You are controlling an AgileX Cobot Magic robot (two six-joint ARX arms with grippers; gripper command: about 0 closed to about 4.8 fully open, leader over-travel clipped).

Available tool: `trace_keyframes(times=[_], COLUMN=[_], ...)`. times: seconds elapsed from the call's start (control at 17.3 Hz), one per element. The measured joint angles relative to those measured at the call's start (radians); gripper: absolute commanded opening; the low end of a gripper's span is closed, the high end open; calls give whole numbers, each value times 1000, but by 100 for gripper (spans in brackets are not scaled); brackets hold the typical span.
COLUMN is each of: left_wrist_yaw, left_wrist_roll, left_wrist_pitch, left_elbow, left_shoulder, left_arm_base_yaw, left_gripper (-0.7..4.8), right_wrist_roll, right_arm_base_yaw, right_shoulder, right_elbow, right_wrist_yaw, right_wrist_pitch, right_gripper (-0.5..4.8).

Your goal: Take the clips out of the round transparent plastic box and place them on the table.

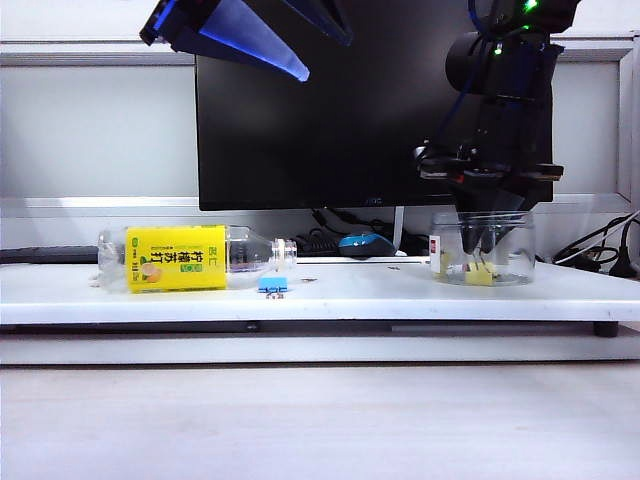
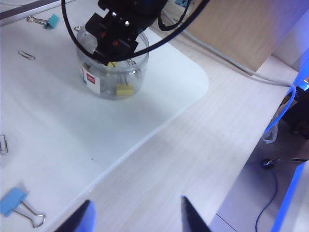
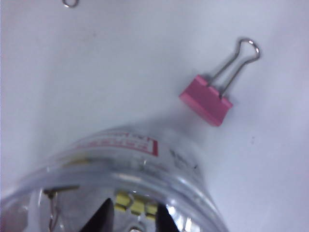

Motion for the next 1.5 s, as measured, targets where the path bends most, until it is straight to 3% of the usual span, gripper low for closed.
trace_keyframes(times=[0.29,1.15,1.5], left_wrist_yaw=[0,-1,-1], left_wrist_roll=[0,43,48], left_wrist_pitch=[0,0,-1], left_elbow=[0,0,0], left_shoulder=[0,0,0], left_arm_base_yaw=[0,0,0], left_gripper=[241,241,241], right_wrist_roll=[3,7,7], right_arm_base_yaw=[0,0,0], right_shoulder=[24,36,-23], right_elbow=[0,1,2], right_wrist_yaw=[2,3,-1], right_wrist_pitch=[8,15,15], right_gripper=[116,7,-1])
